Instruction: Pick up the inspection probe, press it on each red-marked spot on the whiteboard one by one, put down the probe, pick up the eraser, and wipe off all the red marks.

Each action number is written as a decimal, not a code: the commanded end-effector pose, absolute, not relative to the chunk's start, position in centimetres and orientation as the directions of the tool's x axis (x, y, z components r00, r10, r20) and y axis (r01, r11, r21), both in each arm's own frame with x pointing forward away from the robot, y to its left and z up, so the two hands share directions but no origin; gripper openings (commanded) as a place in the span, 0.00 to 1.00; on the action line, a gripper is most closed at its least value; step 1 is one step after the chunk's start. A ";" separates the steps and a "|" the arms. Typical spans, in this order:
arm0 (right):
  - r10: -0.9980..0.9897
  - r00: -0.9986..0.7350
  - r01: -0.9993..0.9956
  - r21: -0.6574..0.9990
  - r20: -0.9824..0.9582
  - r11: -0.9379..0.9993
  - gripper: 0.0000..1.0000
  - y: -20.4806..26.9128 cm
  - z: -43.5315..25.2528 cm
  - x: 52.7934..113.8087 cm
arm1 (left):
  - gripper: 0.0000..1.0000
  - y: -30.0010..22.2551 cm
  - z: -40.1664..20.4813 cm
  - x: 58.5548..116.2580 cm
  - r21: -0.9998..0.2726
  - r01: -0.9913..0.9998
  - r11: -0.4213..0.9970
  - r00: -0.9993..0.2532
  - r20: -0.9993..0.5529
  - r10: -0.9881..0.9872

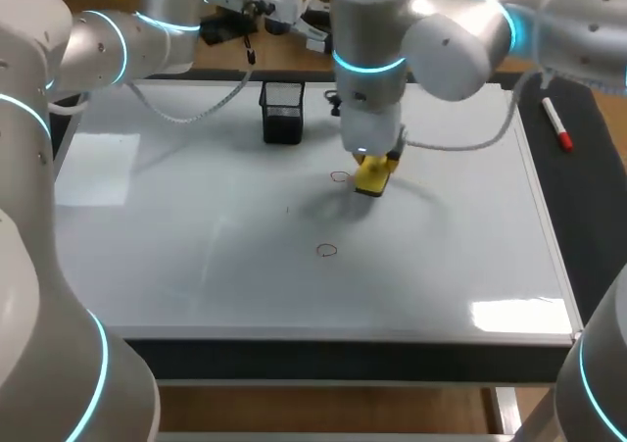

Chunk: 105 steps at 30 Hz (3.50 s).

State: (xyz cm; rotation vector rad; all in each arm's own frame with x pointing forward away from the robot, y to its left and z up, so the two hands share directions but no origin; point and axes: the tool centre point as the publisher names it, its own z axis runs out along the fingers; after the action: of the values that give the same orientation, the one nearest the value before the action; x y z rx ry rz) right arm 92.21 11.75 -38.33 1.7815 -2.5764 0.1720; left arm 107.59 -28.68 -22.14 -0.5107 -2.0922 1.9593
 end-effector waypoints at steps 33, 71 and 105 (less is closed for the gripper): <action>-0.974 -0.227 -0.973 -0.037 0.019 0.226 0.00 20.2 -41.6 95.1 | 0.00 -28.7 -22.3 108.3 -0.995 0.090 0.039 -0.817 -0.052 0.574; -0.910 -0.411 -0.912 -0.020 0.057 0.410 0.00 11.3 -42.5 95.0 | 0.00 -28.7 -22.3 108.3 -0.995 0.090 0.039 -0.817 -0.052 0.574; -0.676 -0.737 -0.676 -0.037 0.025 0.736 0.00 -2.1 -37.3 96.7 | 0.00 -28.7 -22.3 108.3 -0.995 0.090 0.039 -0.817 -0.052 0.574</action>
State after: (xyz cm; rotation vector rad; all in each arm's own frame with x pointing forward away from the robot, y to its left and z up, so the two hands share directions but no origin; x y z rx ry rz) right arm 97.04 -1.08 -37.62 1.1416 -2.9024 0.0857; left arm 107.60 -28.69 -22.17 -0.5102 -2.0918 1.9607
